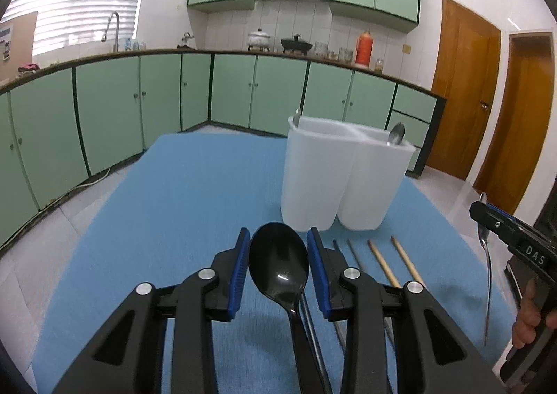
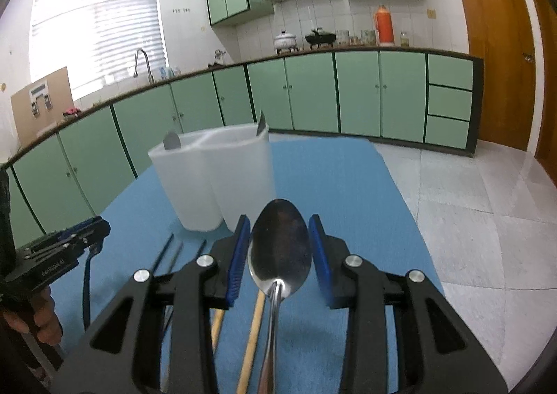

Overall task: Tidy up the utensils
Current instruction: 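Lift both held spoons and lower them into the white utensil holder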

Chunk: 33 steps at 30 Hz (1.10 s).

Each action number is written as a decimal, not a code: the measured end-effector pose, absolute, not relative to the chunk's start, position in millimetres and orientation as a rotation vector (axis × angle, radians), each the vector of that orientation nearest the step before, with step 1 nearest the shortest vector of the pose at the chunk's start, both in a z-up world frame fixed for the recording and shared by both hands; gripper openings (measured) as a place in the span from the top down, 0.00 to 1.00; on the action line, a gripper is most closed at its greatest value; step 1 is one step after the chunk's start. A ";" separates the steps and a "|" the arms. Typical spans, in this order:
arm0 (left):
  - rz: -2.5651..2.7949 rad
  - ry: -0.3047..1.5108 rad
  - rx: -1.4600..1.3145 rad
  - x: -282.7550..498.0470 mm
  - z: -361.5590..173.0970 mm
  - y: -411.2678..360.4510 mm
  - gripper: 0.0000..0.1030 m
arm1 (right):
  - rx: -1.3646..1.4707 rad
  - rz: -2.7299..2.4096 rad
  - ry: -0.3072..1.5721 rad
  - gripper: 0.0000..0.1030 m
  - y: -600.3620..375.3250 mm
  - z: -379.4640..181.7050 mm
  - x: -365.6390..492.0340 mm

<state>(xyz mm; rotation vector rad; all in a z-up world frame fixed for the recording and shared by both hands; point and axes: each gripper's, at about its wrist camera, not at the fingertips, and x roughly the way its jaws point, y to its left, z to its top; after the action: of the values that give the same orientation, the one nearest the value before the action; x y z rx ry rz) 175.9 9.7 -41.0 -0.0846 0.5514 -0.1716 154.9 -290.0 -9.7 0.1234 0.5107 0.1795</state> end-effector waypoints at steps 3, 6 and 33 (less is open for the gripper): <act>-0.171 0.525 -0.092 177.6 -32.5 11.8 0.68 | 0.127 0.184 0.471 0.68 -292.7 2.2 154.9; -0.172 0.484 -0.092 180.7 -20.8 12.9 0.68 | 0.130 0.189 0.418 0.68 -289.2 15.8 156.7; -0.165 0.152 -0.104 321.1 59.5 -23.3 0.68 | 0.168 0.145 0.114 0.68 -267.5 76.6 316.1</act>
<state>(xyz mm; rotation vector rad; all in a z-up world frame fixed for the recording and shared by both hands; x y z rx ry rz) 321.1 -23.3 59.5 -0.1039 0.1517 -0.1648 316.1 -267.5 76.6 0.1678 0.1142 0.1453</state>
